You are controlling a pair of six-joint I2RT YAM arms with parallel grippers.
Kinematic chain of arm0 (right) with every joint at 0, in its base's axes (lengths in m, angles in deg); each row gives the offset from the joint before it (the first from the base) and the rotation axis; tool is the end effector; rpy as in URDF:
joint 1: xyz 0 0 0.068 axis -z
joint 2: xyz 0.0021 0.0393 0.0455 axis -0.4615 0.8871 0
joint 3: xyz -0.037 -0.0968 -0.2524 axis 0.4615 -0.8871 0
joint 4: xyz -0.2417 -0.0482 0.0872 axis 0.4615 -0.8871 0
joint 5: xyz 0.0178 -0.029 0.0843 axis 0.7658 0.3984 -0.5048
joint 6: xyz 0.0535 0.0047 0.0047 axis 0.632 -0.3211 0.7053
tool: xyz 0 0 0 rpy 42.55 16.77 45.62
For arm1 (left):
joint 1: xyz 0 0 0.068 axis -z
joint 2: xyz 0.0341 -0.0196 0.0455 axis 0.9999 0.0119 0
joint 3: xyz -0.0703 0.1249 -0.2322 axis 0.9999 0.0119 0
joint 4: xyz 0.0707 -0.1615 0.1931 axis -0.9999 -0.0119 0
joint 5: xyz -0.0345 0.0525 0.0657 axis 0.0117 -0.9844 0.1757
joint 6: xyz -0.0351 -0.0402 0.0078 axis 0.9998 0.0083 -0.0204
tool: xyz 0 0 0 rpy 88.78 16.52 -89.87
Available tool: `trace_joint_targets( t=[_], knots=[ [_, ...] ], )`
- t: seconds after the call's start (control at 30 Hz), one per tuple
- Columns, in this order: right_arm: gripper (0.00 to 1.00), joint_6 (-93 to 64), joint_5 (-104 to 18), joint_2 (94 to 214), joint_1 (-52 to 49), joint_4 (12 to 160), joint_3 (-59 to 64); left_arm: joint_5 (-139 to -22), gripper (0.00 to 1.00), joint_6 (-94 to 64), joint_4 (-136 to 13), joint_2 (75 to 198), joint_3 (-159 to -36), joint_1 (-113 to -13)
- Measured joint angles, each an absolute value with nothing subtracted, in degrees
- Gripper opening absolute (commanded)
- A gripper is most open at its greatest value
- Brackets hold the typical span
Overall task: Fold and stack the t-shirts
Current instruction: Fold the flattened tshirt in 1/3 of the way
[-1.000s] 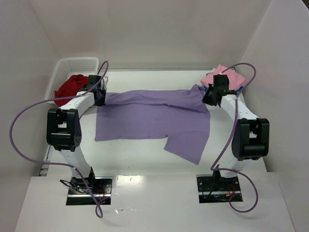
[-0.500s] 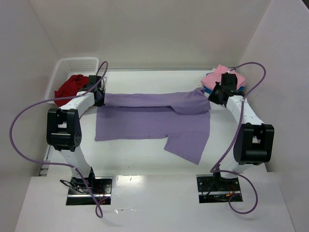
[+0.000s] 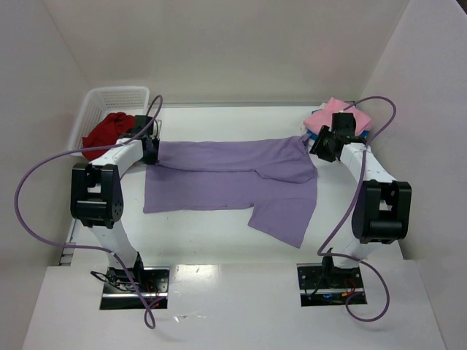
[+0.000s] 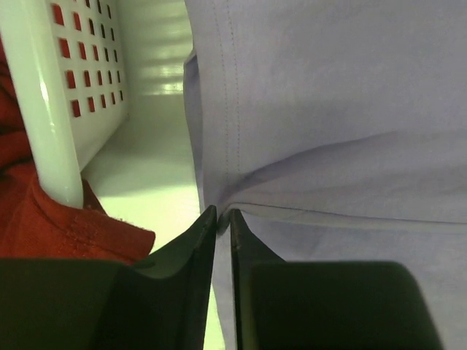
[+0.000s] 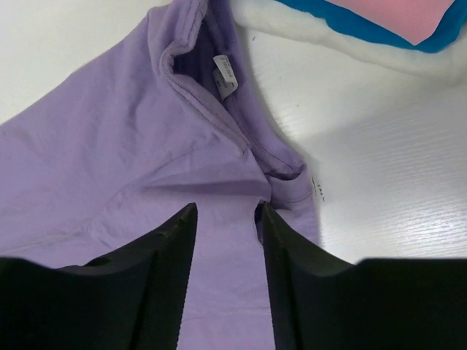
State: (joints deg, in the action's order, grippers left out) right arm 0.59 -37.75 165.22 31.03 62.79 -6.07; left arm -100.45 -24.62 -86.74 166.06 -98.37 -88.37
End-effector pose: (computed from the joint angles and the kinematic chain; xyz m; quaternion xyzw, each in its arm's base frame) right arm 0.3493 -0.0201 0.2445 0.1991 0.9145 0.0769 0.3437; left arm 0.3899 0.0006 0.2039 -0.0400 0.9467 0.0886 0.3072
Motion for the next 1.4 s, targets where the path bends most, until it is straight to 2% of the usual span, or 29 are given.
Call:
trace_joint_targets(
  t=[0.1,0.23,0.43,0.6,0.67,0.87,0.93,0.97,1.0,1.1,1.4],
  knots=[
    [0.66,0.41,-37.8,165.2,31.03,62.85,-6.04,-99.27,0.38,-24.42,-88.22,166.06,-100.32,-88.37],
    [0.78,0.06,-38.26,165.17,30.99,63.18,-5.34,-96.63,0.6,-23.3,-88.46,165.97,-105.45,-88.37],
    [0.8,-0.48,-39.0,167.53,30.09,64.49,1.37,-90.84,0.7,-23.17,-88.46,165.29,-111.42,-88.37],
    [0.78,-1.6,-38.93,174.62,27.17,67.11,7.27,-84.61,0.71,-22.67,-87.52,165.36,-113.58,-87.84],
    [0.75,-1.84,-38.85,177.65,26.25,67.46,8.71,-83.34,0.7,-21.95,-86.61,165.92,-113.65,-87.21],
    [0.7,-2.39,-38.19,186.42,25.18,67.55,11.22,-81.92,0.49,-19.65,-83.65,171.39,-113.67,-85.37],
    [0.64,-2.41,-37.53,187.47,25.18,67.46,11.33,-81.66,0.41,-18.5,-82.96,173.66,-113.67,-85.39],
    [0.58,-2.45,-37.03,187.73,25.18,67.48,11.53,-81.63,0.35,-18.02,-82.87,174.47,-113.65,-85.44],
    [0.48,-2.5,-36.88,187.73,25.18,67.48,11.62,-81.57,0.33,-17.34,-82.78,175.26,-113.63,-85.44],
    [0.3,-3.2,-35.79,187.88,25.18,67.57,12.69,-82.14,0.29,-16.97,-82.58,176.04,-113.28,-85.48],
    [0.14,-4.44,-30.63,189.28,25.18,67.62,13.39,-86.29,0.26,-14.91,-81.64,178.6,-112.86,-85.48]
  ],
)
